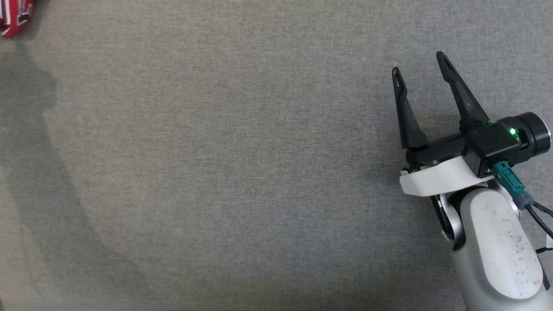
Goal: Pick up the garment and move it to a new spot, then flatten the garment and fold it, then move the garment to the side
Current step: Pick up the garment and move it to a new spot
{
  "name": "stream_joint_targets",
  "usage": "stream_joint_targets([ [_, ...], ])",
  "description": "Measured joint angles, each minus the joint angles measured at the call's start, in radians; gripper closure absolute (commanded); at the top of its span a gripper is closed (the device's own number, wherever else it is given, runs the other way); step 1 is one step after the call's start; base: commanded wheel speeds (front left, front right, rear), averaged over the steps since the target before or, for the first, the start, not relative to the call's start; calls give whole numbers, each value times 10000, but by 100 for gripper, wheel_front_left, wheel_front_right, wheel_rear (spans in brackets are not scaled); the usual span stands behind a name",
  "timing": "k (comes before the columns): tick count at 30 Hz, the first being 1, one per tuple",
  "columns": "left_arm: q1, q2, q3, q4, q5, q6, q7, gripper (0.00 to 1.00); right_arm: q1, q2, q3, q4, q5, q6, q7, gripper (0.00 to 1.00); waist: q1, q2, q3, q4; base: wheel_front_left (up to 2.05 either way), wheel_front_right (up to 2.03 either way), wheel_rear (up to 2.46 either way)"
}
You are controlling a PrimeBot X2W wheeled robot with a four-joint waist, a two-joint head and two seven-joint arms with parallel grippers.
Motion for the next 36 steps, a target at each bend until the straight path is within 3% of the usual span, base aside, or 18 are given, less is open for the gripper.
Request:
stream_joint_targets([
  [5, -218, 90, 17, 759, -29, -2, -372, 0, -28, 8, 75, -222, -48, 0, 61, 0, 0, 0, 382, -285, 0, 0, 0],
  [6, -250, 88, -4, 876, -29, -2, -462, 24, -28, 6, 73, -234, -48, 0, 61, 0, 0, 0, 420, -328, 0, 0, 0],
  [7, -272, 90, -35, 963, -23, -2, -558, 63, -28, 6, 75, -236, -48, 0, 58, 0, 0, 0, 437, -356, 0, 0, 0],
  [8, -301, 90, -54, 1057, -21, -2, -708, 93, -28, 2, 67, -236, -50, 0, 29, 0, 0, 0, 436, -377, 0, 0, 0],
  [9, -333, 92, -67, 1127, -13, -2, -863, 100, -28, 4, 54, -228, -50, 0, 12, 0, -1, 0, 411, -386, 0, 0, 0],
  [17, -535, 357, -403, 1448, 132, -46, -1513, 100, -31, 69, 84, 215, 42, 0, -255, 0, -2, 0, -184, -392, 0, 0, 0],
  [24, -772, 629, -1168, 901, 328, -90, -1618, 100, 46, 194, 4, 867, 253, 0, -531, 0, -2, 0, -1140, -485, 0, 0, 0],
  [32, -796, 502, -2775, -1143, 52, -100, -1051, 100, 605, 234, -320, 1463, 748, 0, -721, 0, -3, 0, -2527, -709, 0, 0, 0],
  [36, -546, 88, -3444, -2441, -364, -102, -617, 100, 929, 242, -454, 1664, 1064, 0, -738, 0, -3, 0, -3265, -899, 0, 0, 0],
])
